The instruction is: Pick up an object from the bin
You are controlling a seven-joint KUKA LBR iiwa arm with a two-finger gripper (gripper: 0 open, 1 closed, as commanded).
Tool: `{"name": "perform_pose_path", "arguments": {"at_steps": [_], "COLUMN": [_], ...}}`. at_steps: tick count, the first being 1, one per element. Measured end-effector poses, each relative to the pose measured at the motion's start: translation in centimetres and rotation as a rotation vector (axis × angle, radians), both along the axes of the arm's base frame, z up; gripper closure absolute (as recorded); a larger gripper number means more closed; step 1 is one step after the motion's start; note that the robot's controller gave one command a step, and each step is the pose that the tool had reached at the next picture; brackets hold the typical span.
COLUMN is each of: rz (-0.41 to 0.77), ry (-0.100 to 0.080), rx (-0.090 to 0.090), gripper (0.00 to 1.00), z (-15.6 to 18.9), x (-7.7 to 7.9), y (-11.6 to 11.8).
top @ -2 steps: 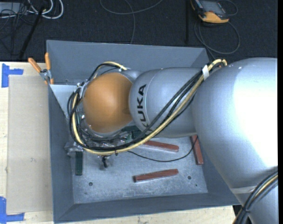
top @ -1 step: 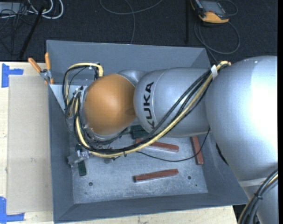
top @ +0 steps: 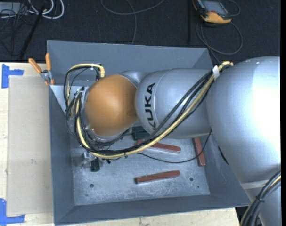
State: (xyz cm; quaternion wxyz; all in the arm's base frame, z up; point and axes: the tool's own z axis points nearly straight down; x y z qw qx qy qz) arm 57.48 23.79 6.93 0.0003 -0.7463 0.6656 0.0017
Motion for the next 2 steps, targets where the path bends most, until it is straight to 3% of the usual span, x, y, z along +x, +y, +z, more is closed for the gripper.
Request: {"name": "perform_pose_path", "arguments": {"at_steps": [1, 2], "rz": [-0.006, -0.013], "ry": [-0.009, -0.003], "rx": [0.002, 0.000], "gripper": [1.00, 1.00], "z": [8.79, 9.74], "x": [0.17, 0.21], "y": [0.15, 0.19]}}
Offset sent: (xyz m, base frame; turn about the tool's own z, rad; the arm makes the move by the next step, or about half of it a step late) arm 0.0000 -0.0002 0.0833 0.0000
